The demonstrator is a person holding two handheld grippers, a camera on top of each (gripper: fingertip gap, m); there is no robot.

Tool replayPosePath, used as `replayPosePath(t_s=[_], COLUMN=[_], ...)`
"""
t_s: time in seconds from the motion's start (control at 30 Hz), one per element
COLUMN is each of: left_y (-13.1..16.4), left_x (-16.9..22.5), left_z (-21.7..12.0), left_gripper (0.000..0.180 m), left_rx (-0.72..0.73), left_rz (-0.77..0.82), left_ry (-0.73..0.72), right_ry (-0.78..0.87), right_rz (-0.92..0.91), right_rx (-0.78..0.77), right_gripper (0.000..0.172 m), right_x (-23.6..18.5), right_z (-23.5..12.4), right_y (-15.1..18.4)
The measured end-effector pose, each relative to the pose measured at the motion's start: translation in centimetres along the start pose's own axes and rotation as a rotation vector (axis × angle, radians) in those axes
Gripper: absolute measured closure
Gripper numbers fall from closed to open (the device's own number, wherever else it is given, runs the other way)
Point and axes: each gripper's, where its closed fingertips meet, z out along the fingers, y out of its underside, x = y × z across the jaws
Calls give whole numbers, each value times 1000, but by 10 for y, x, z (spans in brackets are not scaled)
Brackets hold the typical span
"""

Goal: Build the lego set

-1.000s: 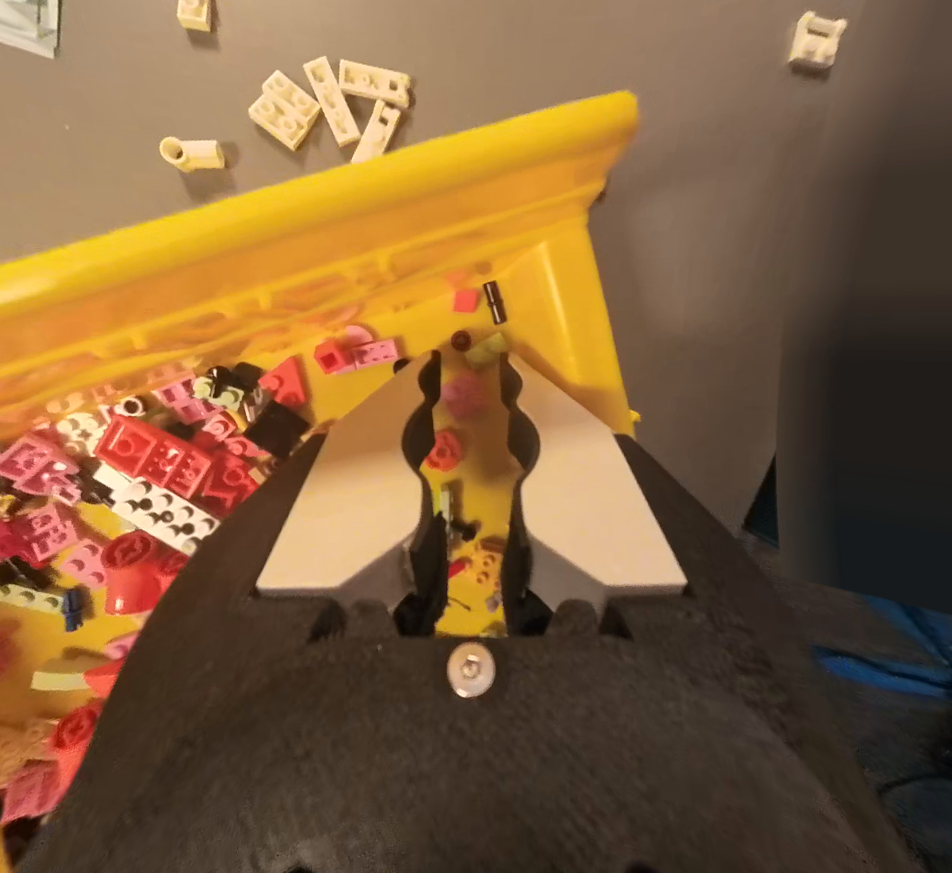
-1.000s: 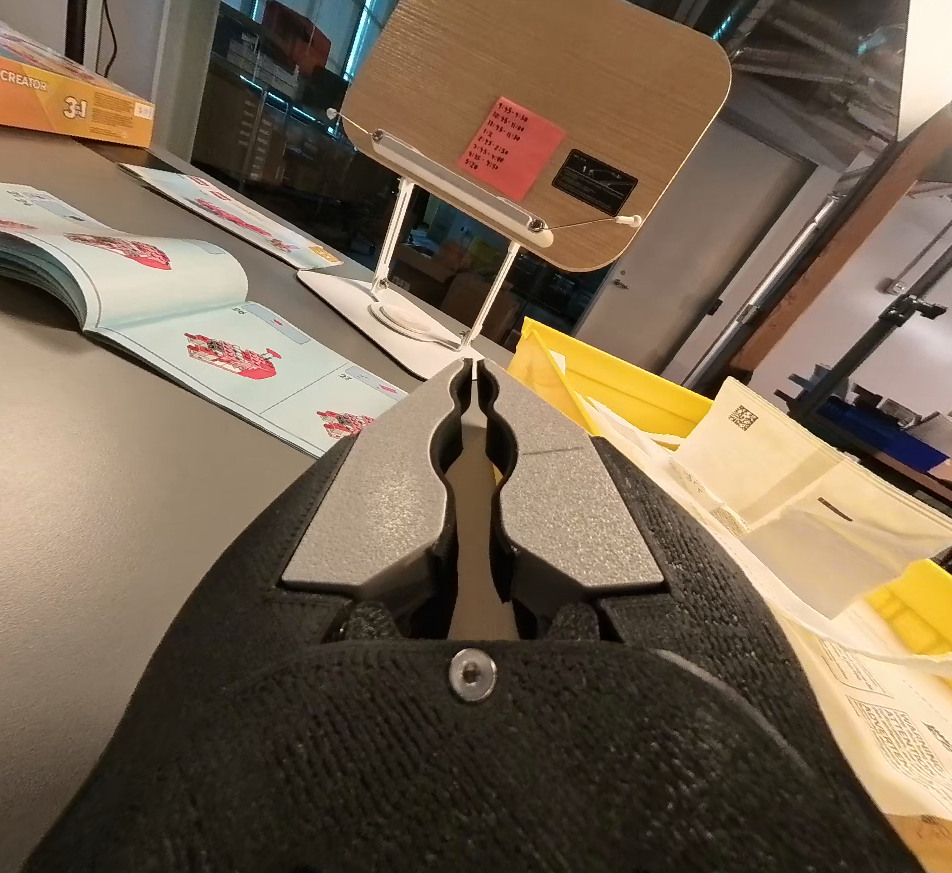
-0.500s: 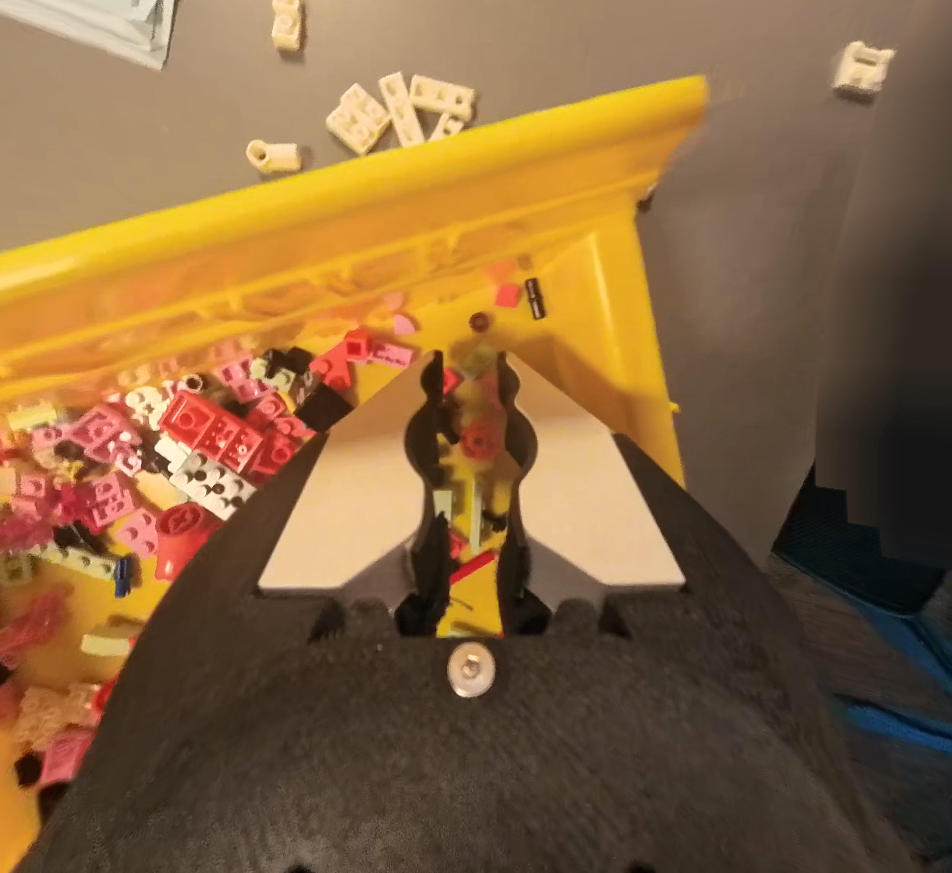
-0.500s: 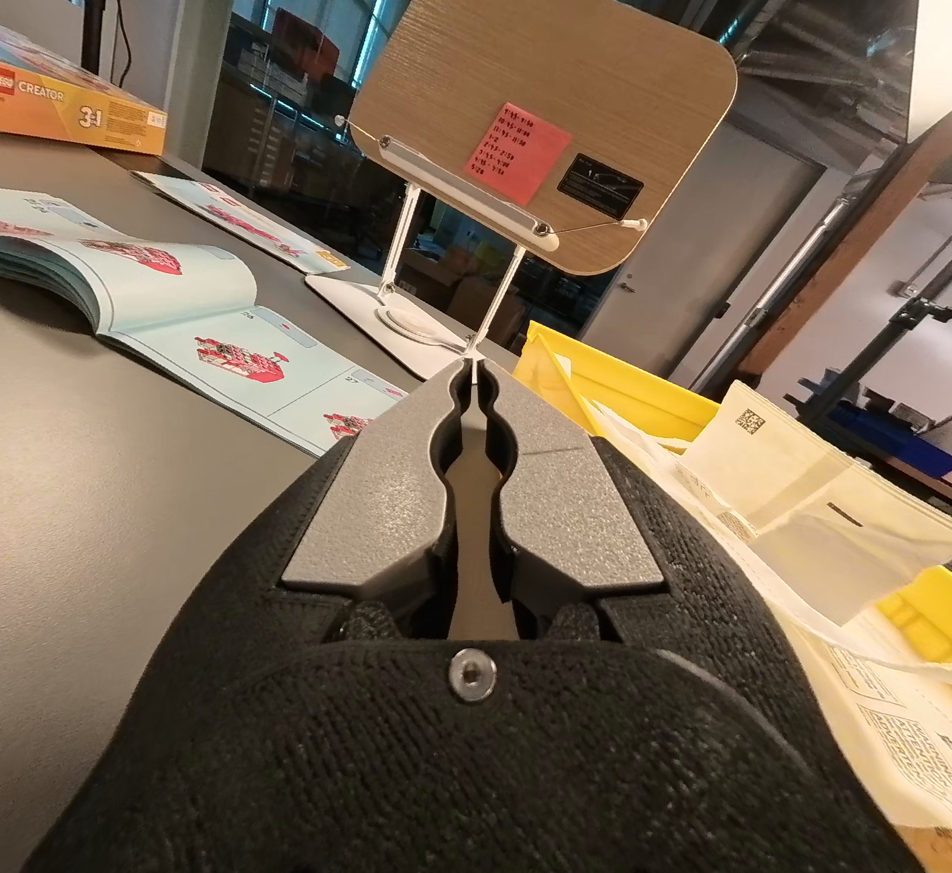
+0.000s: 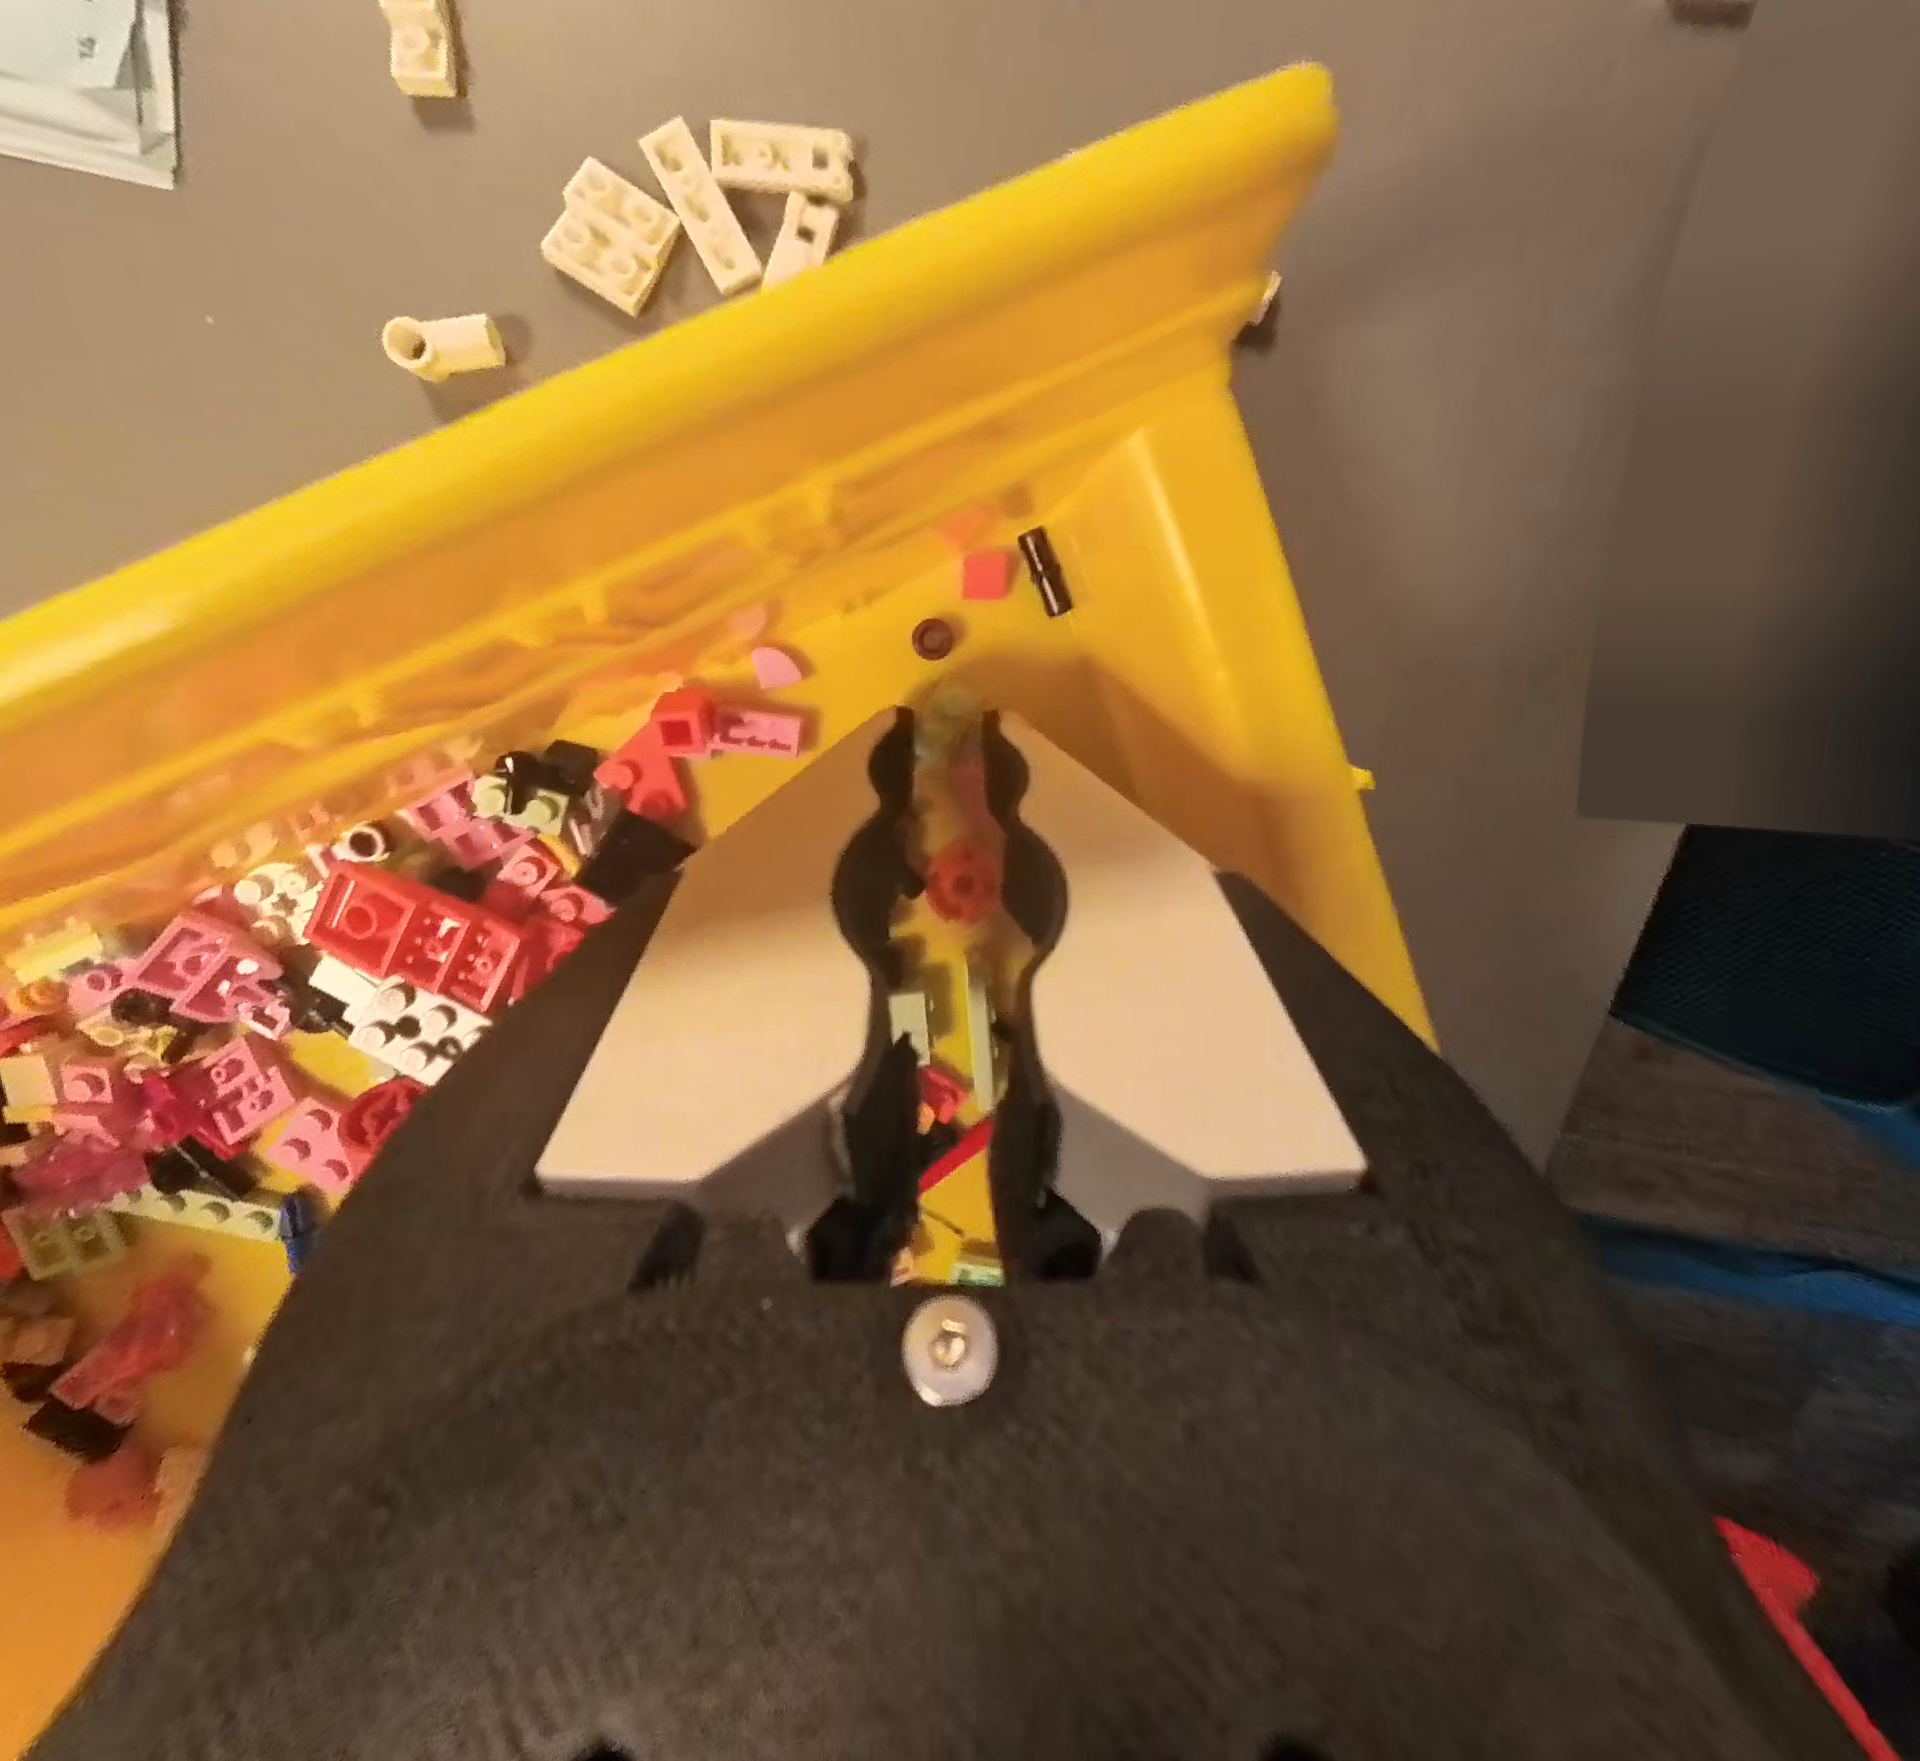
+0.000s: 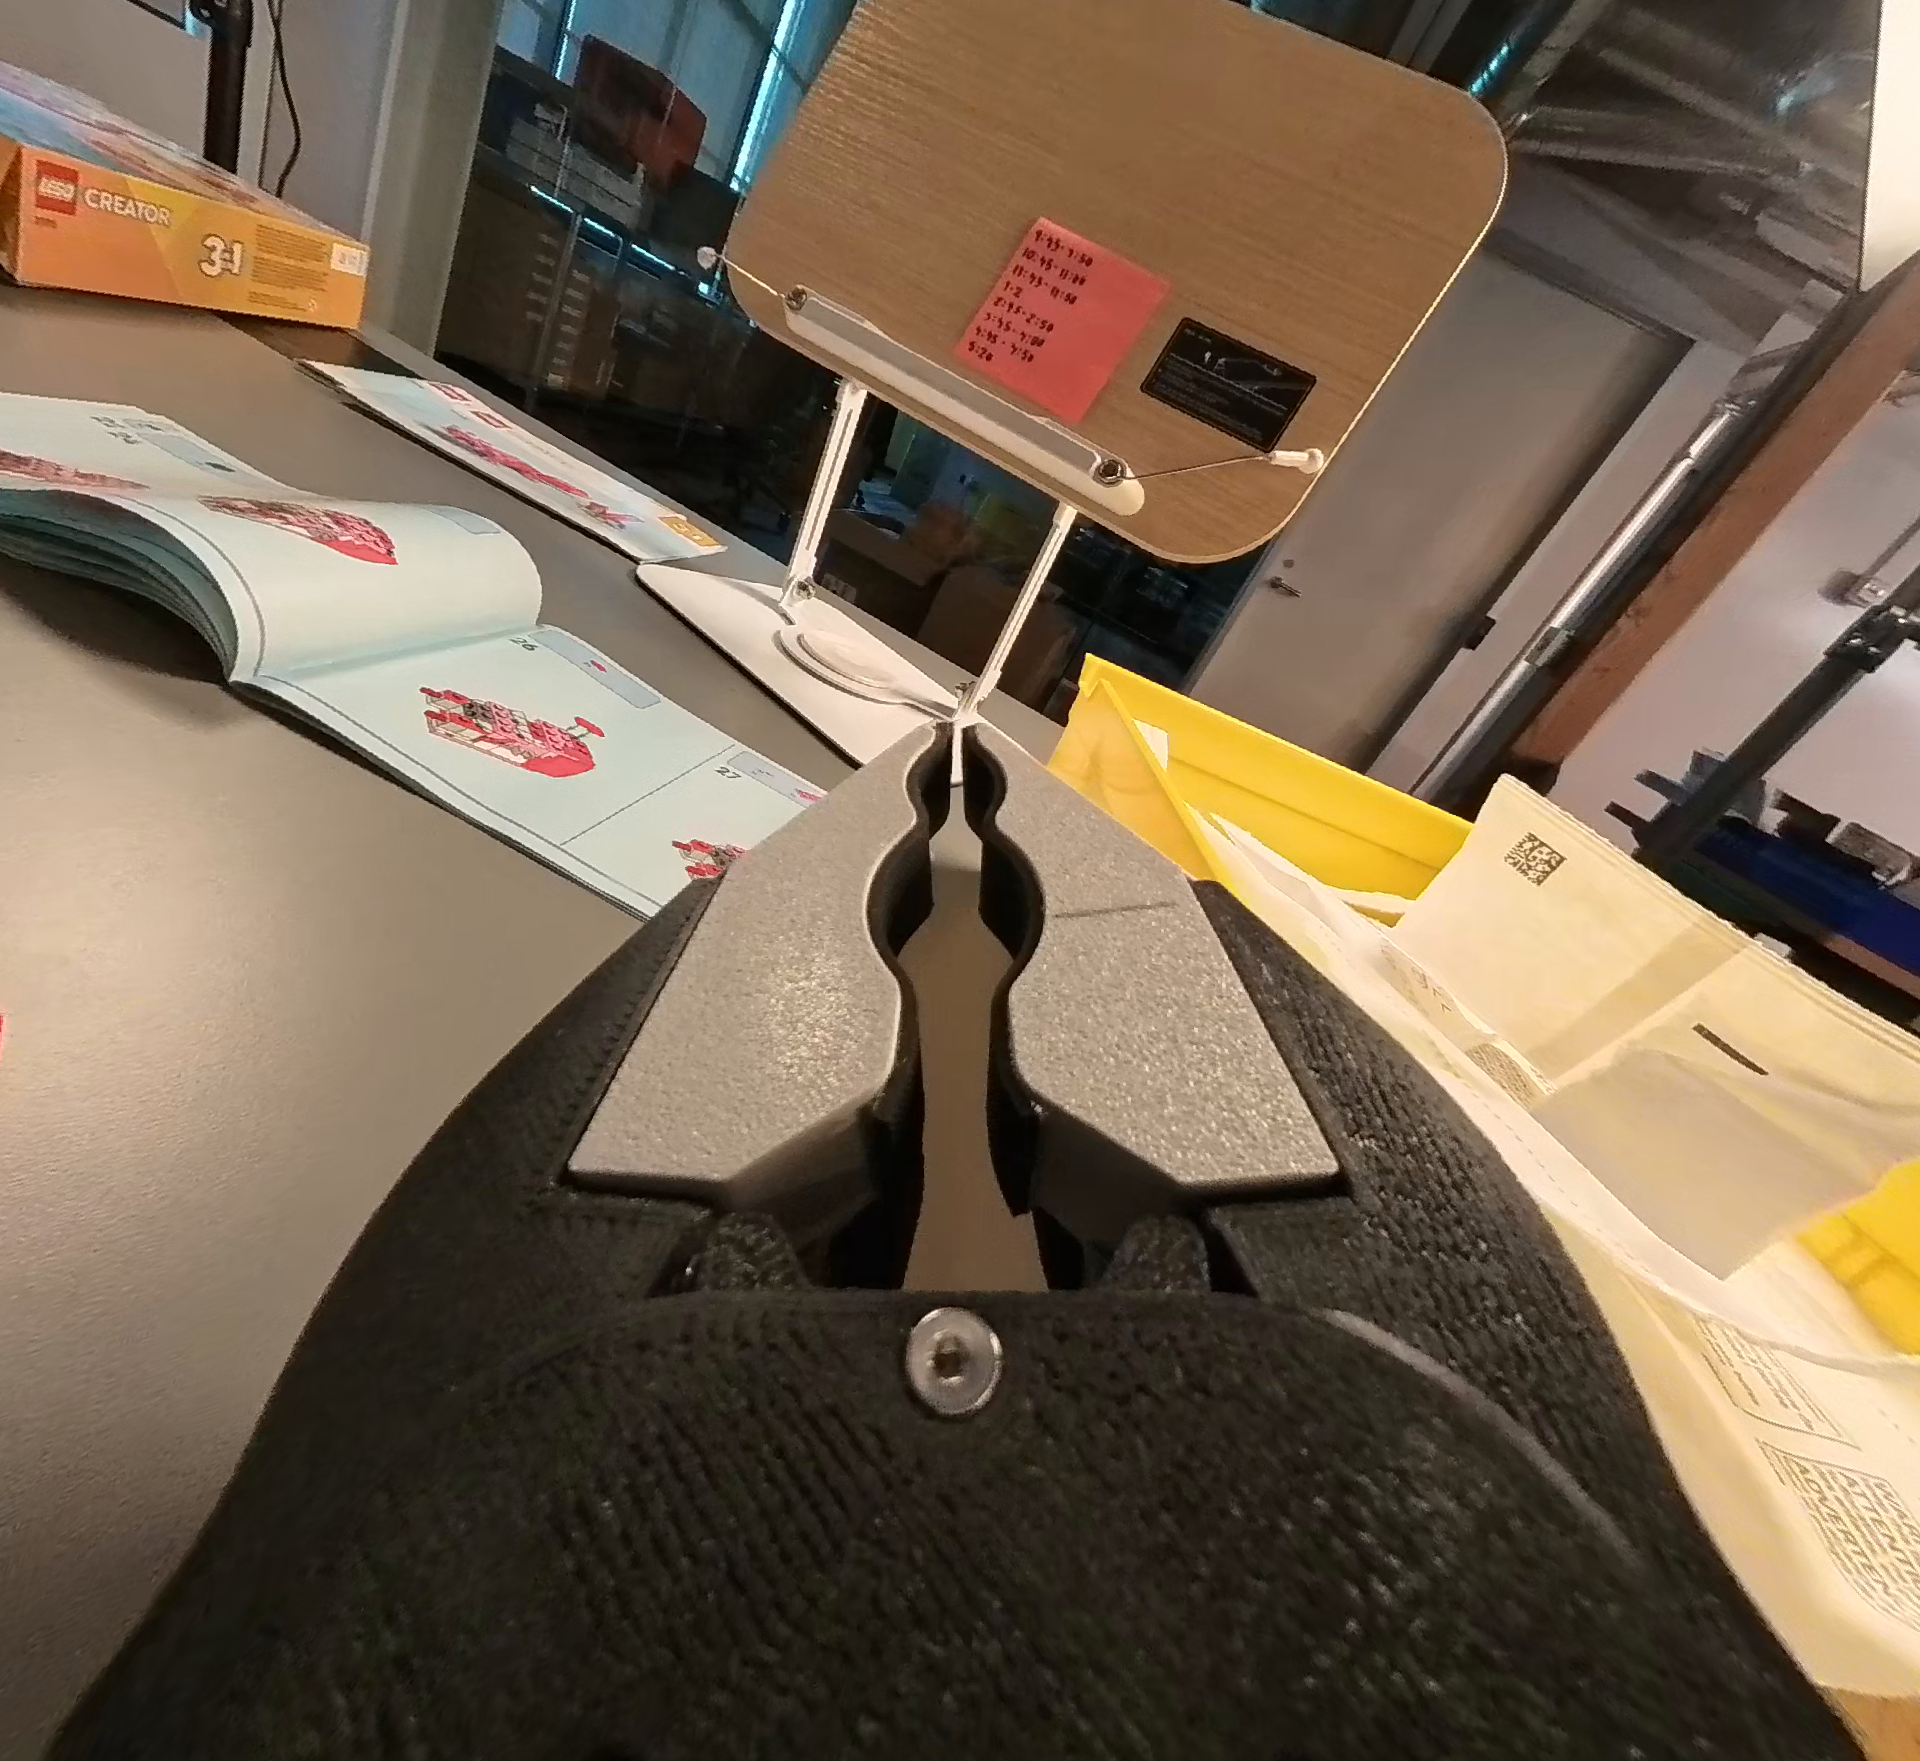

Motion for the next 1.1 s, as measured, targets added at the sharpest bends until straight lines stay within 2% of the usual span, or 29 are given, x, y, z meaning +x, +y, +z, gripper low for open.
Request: replayPosePath(t_s=[0.03, 0.2, 0.3, 0.5, 0.63, 0.73, 0.83, 0.9, 1.03, 1.1], left_y=[-1, -2, -10, -74, -134, -188, -240, -269, -306, -318], left_x=[-1, -7, -25, -36, -13, 8, 22, 18, -2, -11], left_z=[1, -3, -25, -104, -116, -89, -45, -15, 46, 68], left_gripper=[172, 173, 174, 174, 174, 174, 174, 174, 174, 174], left_rx=[-5, -34, 1, 210, 294, 373, 428, 448, 399, 370], left_rz=[9, 47, -9, -53, 5, 28, 29, -13, -161, -189], left_ry=[-15, -100, -248, -612, -661, -500, -316, -238, -102, -88], right_ry=[-2, -8, -11, -8, 5, 30, 26, 17, -12, -36], right_rz=[1, 15, 26, 41, 53, 44, 27, 16, -27, -50], right_rx=[1, 10, 23, 53, 75, 74, 63, 59, 52, 45], right_gripper=[172, 172, 172, 172, 172, 172, 172, 172, 172, 172], right_x=[0, -1, -1, 0, 3, 7, 6, 3, -5, -11], right_z=[0, 0, -1, -3, -6, -8, -9, -9, -7, -6], right_y=[0, -2, -4, -12, -18, -17, -14, -12, -11, -10])
